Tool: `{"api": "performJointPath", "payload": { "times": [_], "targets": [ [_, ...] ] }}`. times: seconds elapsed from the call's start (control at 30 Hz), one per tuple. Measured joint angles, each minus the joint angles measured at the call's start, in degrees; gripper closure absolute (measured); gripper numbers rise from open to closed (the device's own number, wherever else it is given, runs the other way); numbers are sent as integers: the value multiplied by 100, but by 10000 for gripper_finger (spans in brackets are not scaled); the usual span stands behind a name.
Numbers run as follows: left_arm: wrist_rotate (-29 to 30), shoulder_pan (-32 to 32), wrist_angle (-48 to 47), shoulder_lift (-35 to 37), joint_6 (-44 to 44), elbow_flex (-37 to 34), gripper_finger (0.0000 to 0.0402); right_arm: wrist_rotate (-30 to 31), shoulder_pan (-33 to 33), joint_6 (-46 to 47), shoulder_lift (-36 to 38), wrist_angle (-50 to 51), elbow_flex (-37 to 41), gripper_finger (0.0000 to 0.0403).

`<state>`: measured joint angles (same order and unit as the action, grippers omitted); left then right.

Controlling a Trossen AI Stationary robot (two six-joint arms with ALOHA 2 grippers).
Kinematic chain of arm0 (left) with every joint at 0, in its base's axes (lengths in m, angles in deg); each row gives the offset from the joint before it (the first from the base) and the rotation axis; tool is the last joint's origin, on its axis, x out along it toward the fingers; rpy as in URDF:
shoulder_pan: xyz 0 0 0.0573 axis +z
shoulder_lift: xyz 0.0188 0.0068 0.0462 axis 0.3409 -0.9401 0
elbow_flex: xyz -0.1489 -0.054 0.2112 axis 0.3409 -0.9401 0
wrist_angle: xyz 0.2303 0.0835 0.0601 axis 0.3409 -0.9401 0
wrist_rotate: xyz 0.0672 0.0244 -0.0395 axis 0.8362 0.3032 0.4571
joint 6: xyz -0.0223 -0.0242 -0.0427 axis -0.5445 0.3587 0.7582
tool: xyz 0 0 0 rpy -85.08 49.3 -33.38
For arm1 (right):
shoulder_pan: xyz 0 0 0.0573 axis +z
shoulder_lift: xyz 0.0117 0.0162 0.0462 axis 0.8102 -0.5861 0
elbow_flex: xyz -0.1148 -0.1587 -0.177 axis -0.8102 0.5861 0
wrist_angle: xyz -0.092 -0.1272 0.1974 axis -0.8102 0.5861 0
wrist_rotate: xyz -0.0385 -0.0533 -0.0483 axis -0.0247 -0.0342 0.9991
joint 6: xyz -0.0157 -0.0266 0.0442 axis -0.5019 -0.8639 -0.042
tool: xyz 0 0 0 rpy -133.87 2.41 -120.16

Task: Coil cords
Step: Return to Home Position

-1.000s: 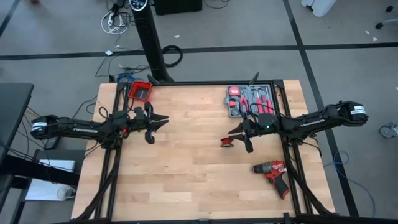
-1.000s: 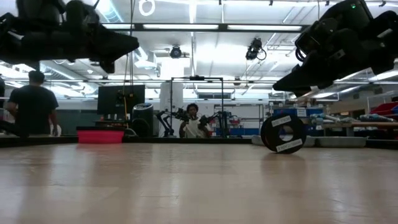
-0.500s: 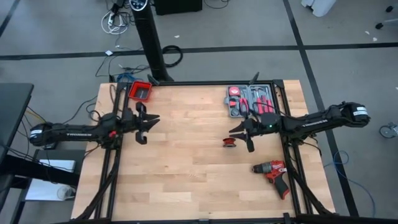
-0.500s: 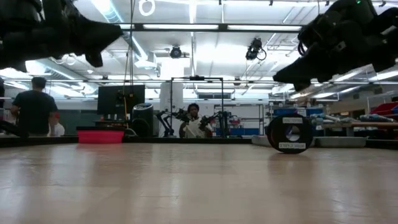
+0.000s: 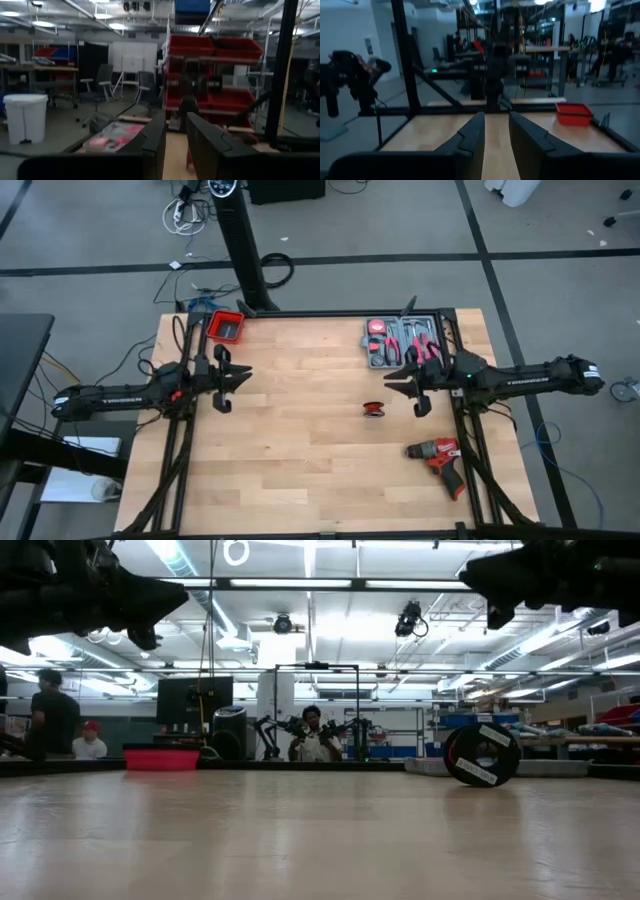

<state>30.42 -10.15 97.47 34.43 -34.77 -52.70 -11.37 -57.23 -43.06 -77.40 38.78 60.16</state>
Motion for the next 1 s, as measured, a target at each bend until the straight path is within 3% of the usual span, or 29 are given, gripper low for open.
{"api": "performJointPath", "payload": {
  "times": [0.33,0.57,0.83,1.0],
  "targets": [
    [0,0,-1612,1073,-2,0,321,0,0,0,508,684,0,314],
    [0,0,-2026,1863,-2,-2,321,1,0,1,618,1552,249,314],
    [-2,-2,-2547,1872,-4,-2,321,2,4,1,697,1658,1185,314],
    [-2,0,-3176,1869,-7,-2,321,60,7,-6,763,2770,1189,314]
  ]
}}
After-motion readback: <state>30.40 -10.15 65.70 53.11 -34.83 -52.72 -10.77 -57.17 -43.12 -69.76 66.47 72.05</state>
